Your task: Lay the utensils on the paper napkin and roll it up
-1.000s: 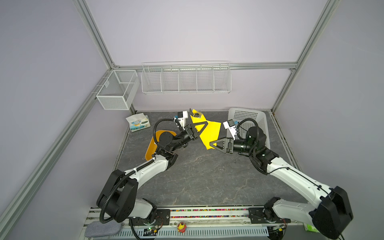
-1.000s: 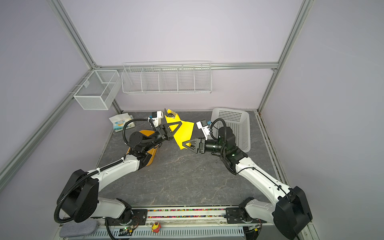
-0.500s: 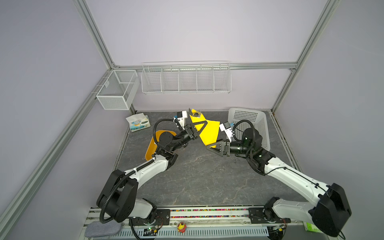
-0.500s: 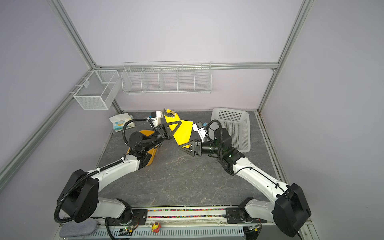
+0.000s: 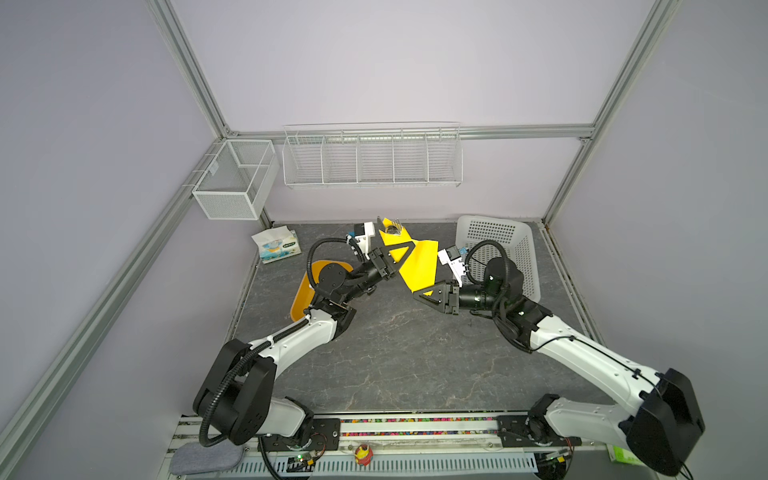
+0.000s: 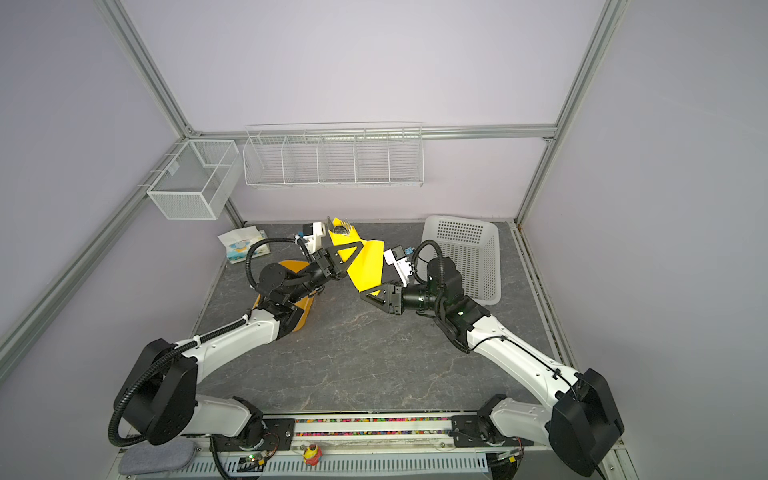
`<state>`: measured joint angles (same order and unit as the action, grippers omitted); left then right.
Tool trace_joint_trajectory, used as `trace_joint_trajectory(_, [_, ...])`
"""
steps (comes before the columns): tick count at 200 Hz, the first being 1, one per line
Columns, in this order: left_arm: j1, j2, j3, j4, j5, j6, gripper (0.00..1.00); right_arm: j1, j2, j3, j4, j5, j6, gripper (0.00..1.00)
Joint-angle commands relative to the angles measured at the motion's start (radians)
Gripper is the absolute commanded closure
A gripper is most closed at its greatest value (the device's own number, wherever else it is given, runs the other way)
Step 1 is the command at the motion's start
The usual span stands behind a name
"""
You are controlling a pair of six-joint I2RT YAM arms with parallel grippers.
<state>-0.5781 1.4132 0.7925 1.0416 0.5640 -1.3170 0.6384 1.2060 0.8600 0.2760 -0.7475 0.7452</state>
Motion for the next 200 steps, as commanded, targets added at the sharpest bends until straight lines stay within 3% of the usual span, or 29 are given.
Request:
trace_joint_trajectory(1, [0.004, -0.026, -0.005, 0.041, -0.006, -0.013, 1.0, -0.013, -0.028, -0.008, 0.012, 0.013, -0.007, 0.83])
trace_joint_trajectory(37, [0.004, -0.028, -0.006, 0.04, -0.009, -0.013, 1.0, -0.013, -0.031, -0.013, 0.013, 0.011, -0.005, 0.82])
trace_joint_trajectory(88, [0.004, -0.023, -0.01, 0.04, -0.006, -0.011, 1.0, -0.029, -0.072, 0.0, -0.027, 0.046, -0.008, 0.3])
trace_joint_trajectory(104, [0.004, -0.027, -0.013, 0.04, -0.006, -0.011, 1.0, -0.039, -0.084, 0.009, -0.044, 0.065, -0.009, 0.2])
trace_joint_trajectory(126, [0.004, -0.033, -0.015, 0.028, -0.007, -0.005, 1.0, -0.046, -0.079, 0.013, -0.022, 0.044, 0.007, 0.16])
trace_joint_trajectory(169, [0.004, -0.034, -0.012, 0.027, -0.005, -0.007, 1.0, -0.056, -0.042, 0.049, 0.041, 0.06, 0.062, 0.18])
trace_joint_trajectory(200, [0.004, -0.036, -0.01, 0.033, -0.003, -0.013, 1.0, -0.068, -0.01, 0.039, 0.108, 0.048, 0.102, 0.48])
